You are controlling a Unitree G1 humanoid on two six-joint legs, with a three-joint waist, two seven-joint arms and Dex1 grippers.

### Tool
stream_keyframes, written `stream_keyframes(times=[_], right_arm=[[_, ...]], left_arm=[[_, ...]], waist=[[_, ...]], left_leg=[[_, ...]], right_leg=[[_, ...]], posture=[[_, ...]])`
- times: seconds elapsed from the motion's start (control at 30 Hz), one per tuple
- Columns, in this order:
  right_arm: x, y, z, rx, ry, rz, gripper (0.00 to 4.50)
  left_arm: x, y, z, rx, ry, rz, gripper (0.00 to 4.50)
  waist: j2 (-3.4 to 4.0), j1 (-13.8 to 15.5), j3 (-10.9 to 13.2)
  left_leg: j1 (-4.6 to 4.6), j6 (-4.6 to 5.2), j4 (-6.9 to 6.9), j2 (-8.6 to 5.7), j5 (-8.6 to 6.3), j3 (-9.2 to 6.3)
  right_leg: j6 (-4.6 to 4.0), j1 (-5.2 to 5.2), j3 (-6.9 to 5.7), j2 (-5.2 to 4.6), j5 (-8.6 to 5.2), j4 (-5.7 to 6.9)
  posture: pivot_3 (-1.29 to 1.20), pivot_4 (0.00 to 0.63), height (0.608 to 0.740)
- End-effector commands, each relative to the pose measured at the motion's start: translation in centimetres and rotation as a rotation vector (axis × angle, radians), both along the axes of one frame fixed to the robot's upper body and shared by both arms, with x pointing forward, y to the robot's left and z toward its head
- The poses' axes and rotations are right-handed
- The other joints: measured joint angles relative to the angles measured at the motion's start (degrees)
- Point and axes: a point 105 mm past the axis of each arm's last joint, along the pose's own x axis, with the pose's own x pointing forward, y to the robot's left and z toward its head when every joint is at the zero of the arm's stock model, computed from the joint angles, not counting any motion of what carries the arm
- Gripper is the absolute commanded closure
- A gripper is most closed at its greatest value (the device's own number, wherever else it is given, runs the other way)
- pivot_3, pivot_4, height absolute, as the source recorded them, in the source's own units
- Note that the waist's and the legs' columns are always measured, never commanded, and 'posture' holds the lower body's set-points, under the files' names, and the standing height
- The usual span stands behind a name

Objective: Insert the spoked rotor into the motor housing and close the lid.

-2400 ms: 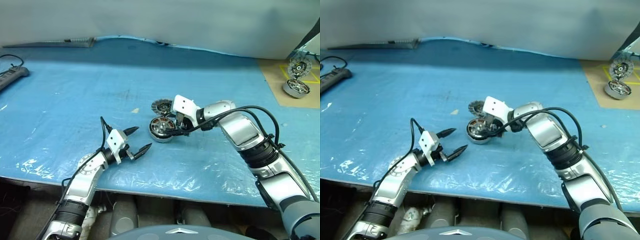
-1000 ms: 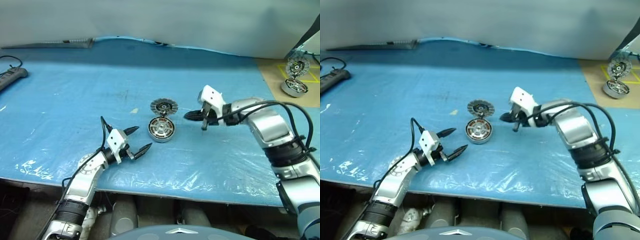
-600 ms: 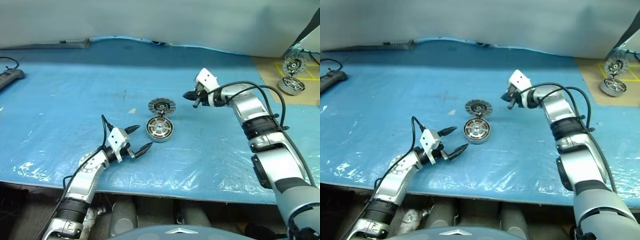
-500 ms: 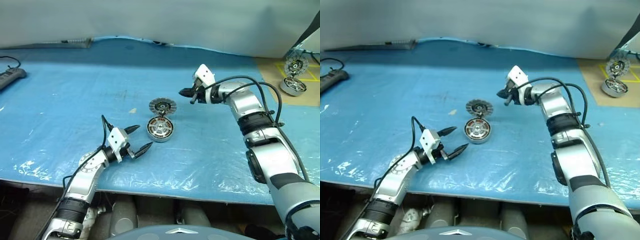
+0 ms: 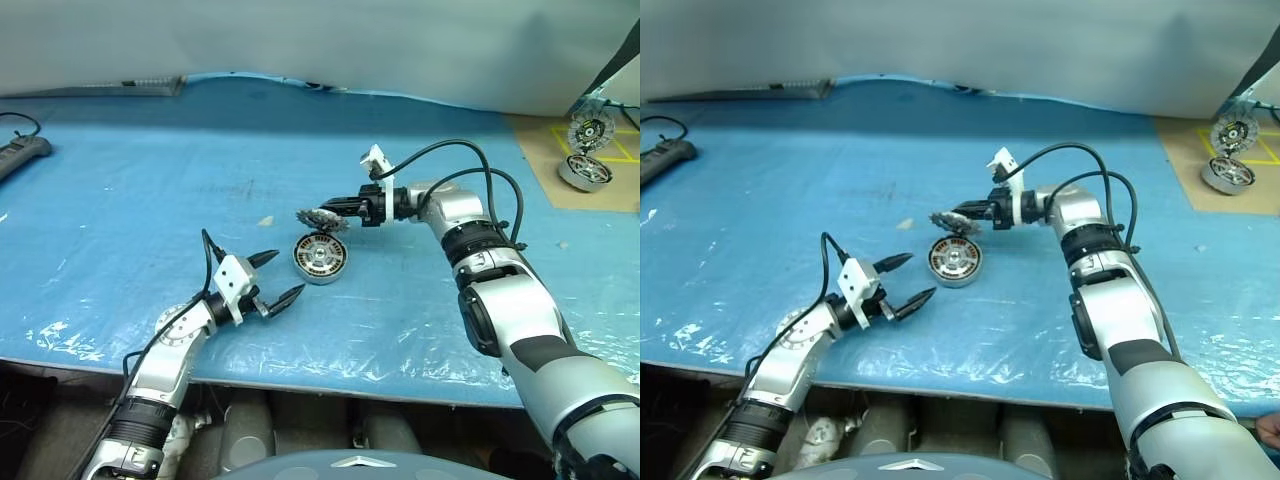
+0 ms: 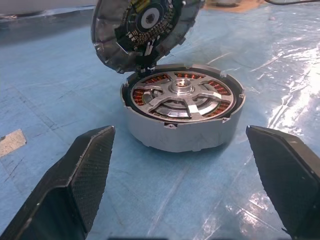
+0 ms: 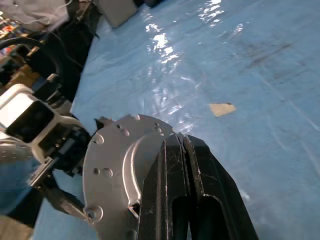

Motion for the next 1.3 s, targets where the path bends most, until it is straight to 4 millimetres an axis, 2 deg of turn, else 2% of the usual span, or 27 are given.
stream_keyframes(times=[0.03, 0.2, 0.53, 0.63, 0.73, 0.83, 0.9, 1.0, 1.17, 1.3], right_arm=[[-0.6, 0.4, 0.6, 0.032, -0.004, 0.049, 4.45], [-1.9, 0.4, -1.6, -0.014, 0.034, 0.089, 4.45], [-4.6, 0.1, -6.5, -0.052, 0.073, 0.011, 4.45], [-4.8, 0.2, -5.7, -0.027, 0.025, -0.013, 4.45], [-4.5, -0.1, -3.2, -0.001, -0.125, -0.064, 4.45], [-4.7, -0.8, -1.6, -0.044, -0.307, -0.11, 4.45], [-5.1, -1.5, -0.7, -0.061, -0.365, -0.143, 4.45], [-6.1, -2.6, -0.1, -0.087, -0.389, -0.167, 3.82], [-7.4, -4.4, 0.4, -0.148, -0.38, -0.214, 2.16], [-7.5, -4.7, 0.7, -0.159, -0.376, -0.23, 0.74]], left_arm=[[-0.3, -0.4, 0.9, -0.018, -0.032, -0.012, 0.0], [-0.4, -0.5, 0.9, -0.021, -0.026, -0.009, 0.0], [-0.4, -0.3, 1.0, -0.015, -0.02, -0.008, 0.0], [-0.4, -0.3, 1.0, -0.013, -0.02, -0.011, 0.0], [-0.4, -0.2, 1.0, -0.011, -0.021, -0.01, 0.0], [-0.5, -0.1, 1.0, -0.01, -0.019, -0.007, 0.0], [-0.5, 0.0, 1.0, -0.01, -0.016, -0.004, 0.0], [-0.6, 0.0, 0.9, -0.01, -0.012, -0.004, 0.0], [-0.5, -0.1, 0.8, -0.011, -0.006, -0.012, 0.0], [-0.3, -0.2, 0.8, -0.01, -0.005, -0.022, 0.0]], waist=[[0.0, 0.0, 0.0], [0.0, 0.0, 0.0], [-0.01, 0.1, 0.0], [0.0, 0.0, 0.0], [0.0, 0.0, 0.0], [-0.01, 0.1, 0.0], [-0.01, 0.2, 0.0], [-0.01, 0.2, 0.0], [-0.01, 0.2, 0.0], [-0.01, 0.0, 0.0]], left_leg=[[0.0, 0.0, 0.0, 0.13, 0.0, 0.0], [0.01, -0.01, -0.01, 0.19, 0.0, 0.0], [0.14, -0.12, -0.06, 0.2, 0.05, 0.03], [0.22, -0.14, -0.09, 0.2, 0.06, 0.04], [0.21, -0.16, -0.12, 0.19, 0.07, 0.05], [0.13, -0.18, -0.17, 0.17, 0.08, 0.06], [0.07, -0.2, -0.21, 0.16, 0.09, 0.05], [0.05, -0.22, -0.41, 0.04, 0.1, 0.05], [0.06, -0.23, -0.74, -0.18, 0.11, 0.05], [0.13, -0.23, -0.83, -0.19, 0.1, 0.05]], right_leg=[[0.0, 0.0, 0.0, 0.0, 0.0, 0.0], [-0.03, 0.01, -0.02, 0.02, -0.02, 0.0], [-0.02, 0.08, 0.01, 0.03, -0.02, -0.02], [-0.01, 0.12, 0.04, 0.03, -0.03, -0.06], [0.0, 0.11, 0.08, 0.02, -0.04, -0.1], [0.01, 0.06, 0.08, 0.02, -0.04, -0.19], [0.03, 0.05, 0.07, 0.02, -0.04, -0.32], [0.08, 0.07, 0.07, 0.02, -0.01, -0.58], [0.36, 0.14, 0.05, 0.05, 0.17, -1.0], [0.37, 0.13, 0.06, 0.06, 0.17, -1.0]], posture=[[0.0, 0.15, 0.74], [0.0, 0.15, 0.74], [0.0, 0.15, 0.74], [0.0, 0.15, 0.74], [0.0, 0.15, 0.74], [0.0, 0.15, 0.74], [0.0, 0.15, 0.74], [0.0, 0.15, 0.74], [0.0, 0.15, 0.74], [0.0, 0.15, 0.74]])
